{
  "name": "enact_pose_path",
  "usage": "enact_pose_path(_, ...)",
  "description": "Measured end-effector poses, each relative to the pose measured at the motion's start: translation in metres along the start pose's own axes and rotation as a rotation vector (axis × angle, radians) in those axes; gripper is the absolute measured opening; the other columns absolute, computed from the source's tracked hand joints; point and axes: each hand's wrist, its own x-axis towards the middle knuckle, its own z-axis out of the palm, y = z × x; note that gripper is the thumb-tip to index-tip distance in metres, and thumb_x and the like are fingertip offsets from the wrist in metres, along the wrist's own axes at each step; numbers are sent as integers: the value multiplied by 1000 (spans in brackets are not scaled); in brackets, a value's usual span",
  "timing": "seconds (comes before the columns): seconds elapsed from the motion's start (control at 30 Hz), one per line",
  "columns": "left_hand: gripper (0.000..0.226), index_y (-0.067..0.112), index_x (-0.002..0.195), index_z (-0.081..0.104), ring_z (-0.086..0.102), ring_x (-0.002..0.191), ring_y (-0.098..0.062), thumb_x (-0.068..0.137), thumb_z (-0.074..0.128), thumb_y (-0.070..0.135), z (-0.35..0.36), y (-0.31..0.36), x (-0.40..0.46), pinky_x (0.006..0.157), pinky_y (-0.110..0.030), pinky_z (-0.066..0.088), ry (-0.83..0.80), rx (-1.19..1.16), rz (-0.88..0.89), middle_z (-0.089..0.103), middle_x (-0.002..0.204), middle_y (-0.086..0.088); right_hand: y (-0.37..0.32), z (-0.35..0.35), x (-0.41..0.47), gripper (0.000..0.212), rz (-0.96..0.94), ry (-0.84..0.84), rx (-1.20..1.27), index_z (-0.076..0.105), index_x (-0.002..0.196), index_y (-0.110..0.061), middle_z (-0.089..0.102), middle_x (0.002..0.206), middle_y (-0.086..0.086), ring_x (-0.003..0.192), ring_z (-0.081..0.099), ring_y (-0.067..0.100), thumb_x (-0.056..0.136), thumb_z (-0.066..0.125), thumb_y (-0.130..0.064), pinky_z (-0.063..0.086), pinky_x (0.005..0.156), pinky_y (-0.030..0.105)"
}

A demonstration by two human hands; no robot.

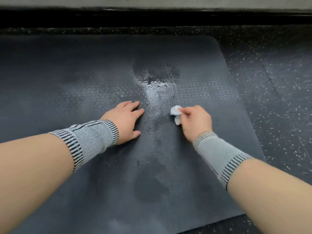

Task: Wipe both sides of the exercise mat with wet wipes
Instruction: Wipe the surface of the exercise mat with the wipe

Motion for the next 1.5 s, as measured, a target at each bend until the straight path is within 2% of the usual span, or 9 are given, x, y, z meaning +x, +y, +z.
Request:
enact_pose_path(0.13,84,28,156,18,10,149,-22,88,59,57,-4,1,1,120,-38,23,-12,6,-7,8,164,2,9,-7,29,33,386,114,90,64,120,-19,57,122,12,111,54,31,92,47,-14,39,93,29)
enact_pose_path(0.4,75,31,154,22,13,148,-20,91,58,49,-10,-1,1,120,-34,21,-12,-7,-4,11,163,5,-40,27,-31,30,-268,-221,-11,68,112,-29,58,107,7,103,55,27,92,48,-19,37,86,27)
enact_pose_path(0.53,74,34,154,23,16,147,-20,91,58,49,-10,-4,2,117,-40,29,-16,-8,5,13,162,6,-4,-8,31,31,104,65,22,66,118,-19,57,116,9,109,54,27,94,48,-20,36,92,27)
enact_pose_path(0.63,71,36,153,25,18,146,-19,91,57,47,-11,-4,3,116,-40,31,-16,-8,-1,16,161,8,-5,-1,38,33,269,68,58,62,123,-15,53,123,12,112,52,30,94,46,-16,34,89,25)
enact_pose_path(0.87,45,41,137,48,40,128,-17,93,56,39,-22,-10,13,105,-39,43,38,-59,-7,39,145,14,-46,22,-13,29,-272,-220,-9,68,111,-26,59,108,6,102,55,26,92,48,-19,40,90,28)
enact_pose_path(1.0,38,41,132,52,42,124,-17,94,55,36,-23,-10,16,101,-39,46,45,-90,-19,43,139,14,-17,-11,57,26,109,93,39,72,108,-22,64,109,12,102,59,32,89,53,-19,43,88,29)
enact_pose_path(1.1,39,42,132,51,42,123,-16,94,55,35,-22,-10,17,101,-38,46,42,-84,-18,42,139,15,-14,-12,76,30,309,111,40,66,117,-18,56,121,13,109,56,32,93,48,-15,41,91,28)
enact_pose_path(1.33,39,37,131,53,45,123,-19,93,56,35,-29,-12,22,101,-40,45,7,-112,-30,44,138,11,-55,16,16,30,-208,-191,-33,66,114,-28,58,109,6,104,56,28,93,47,-18,41,90,28)
enact_pose_path(1.5,57,28,143,42,37,135,-22,91,60,41,-35,-22,33,108,-39,39,132,-159,-129,32,151,4,-24,-19,89,31,198,106,48,66,119,-22,59,122,9,112,56,28,93,50,-18,39,93,26)
